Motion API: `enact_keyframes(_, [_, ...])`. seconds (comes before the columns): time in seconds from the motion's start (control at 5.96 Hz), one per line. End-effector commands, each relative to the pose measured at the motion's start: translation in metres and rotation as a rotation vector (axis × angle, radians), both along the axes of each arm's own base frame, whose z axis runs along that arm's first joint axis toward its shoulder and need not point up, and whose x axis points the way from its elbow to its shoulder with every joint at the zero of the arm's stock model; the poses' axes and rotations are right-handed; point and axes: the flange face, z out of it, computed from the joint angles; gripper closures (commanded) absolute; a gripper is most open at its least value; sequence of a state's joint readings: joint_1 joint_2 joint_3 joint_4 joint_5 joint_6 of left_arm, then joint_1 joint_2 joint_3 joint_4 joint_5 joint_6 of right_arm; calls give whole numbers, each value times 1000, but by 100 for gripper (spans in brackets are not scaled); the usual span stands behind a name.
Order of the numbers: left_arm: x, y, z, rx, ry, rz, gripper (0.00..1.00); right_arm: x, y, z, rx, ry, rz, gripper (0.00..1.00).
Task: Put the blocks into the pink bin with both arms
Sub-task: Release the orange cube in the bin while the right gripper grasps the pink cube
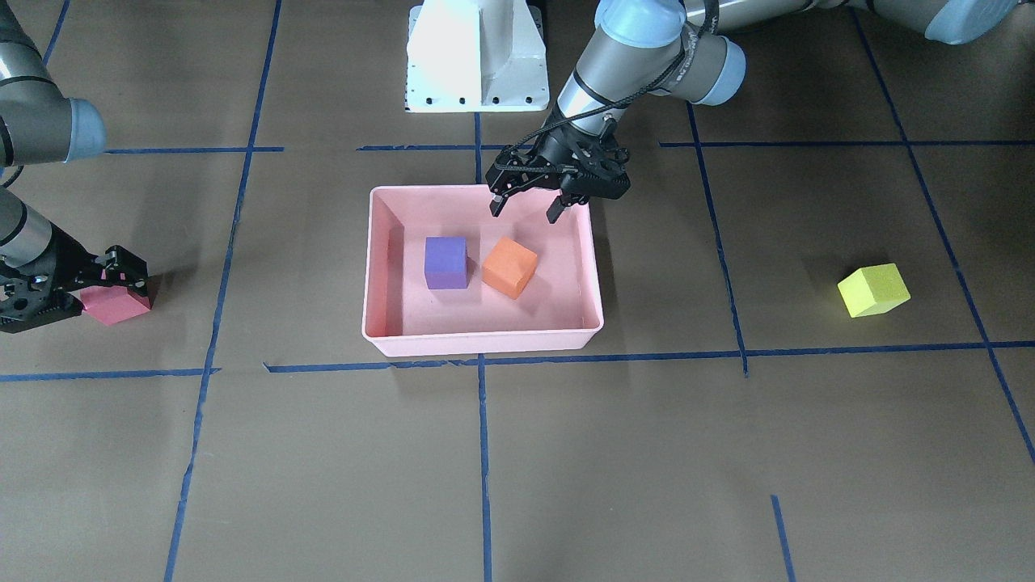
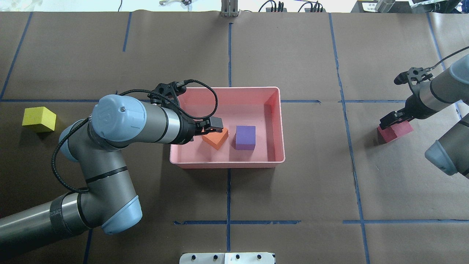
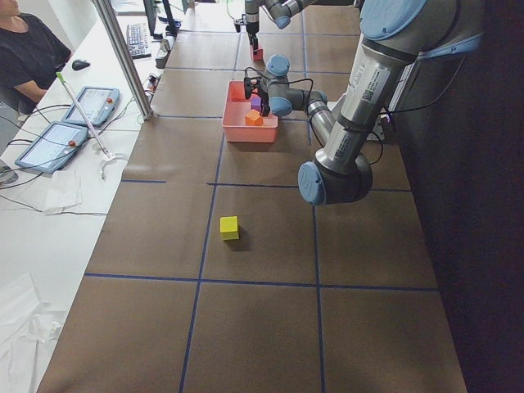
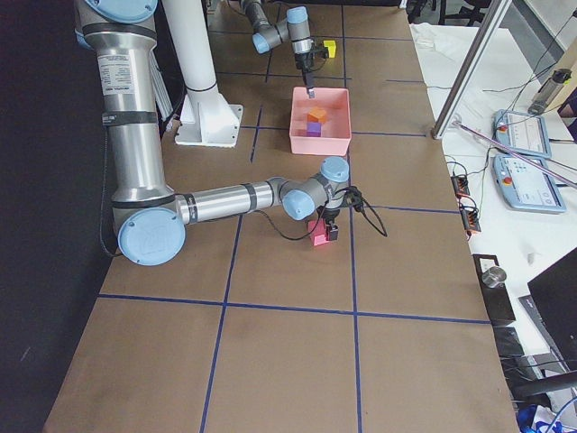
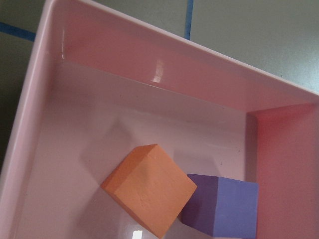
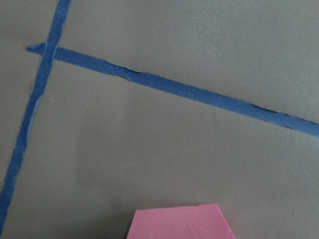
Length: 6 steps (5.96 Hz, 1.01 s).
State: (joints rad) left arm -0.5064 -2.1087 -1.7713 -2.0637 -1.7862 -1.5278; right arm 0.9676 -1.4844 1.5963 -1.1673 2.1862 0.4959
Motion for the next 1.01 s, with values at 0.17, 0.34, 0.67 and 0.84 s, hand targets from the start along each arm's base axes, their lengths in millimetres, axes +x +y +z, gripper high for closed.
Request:
enact_keyframes(0.17, [-55, 1, -44, 67, 97, -71, 0, -11, 13, 7, -16, 6, -32, 100])
enact_keyframes(0.34, [-78, -19, -39, 68, 90, -111, 0, -14, 15, -19, -11, -7, -41, 100])
enact_keyframes(0.67, [-112, -35, 33, 161, -58, -50, 0, -27, 28, -166, -1, -23, -63, 100])
enact_keyframes(0.84, [-133, -44, 54, 157, -87, -30, 0, -53, 41, -236, 4, -55, -51, 100])
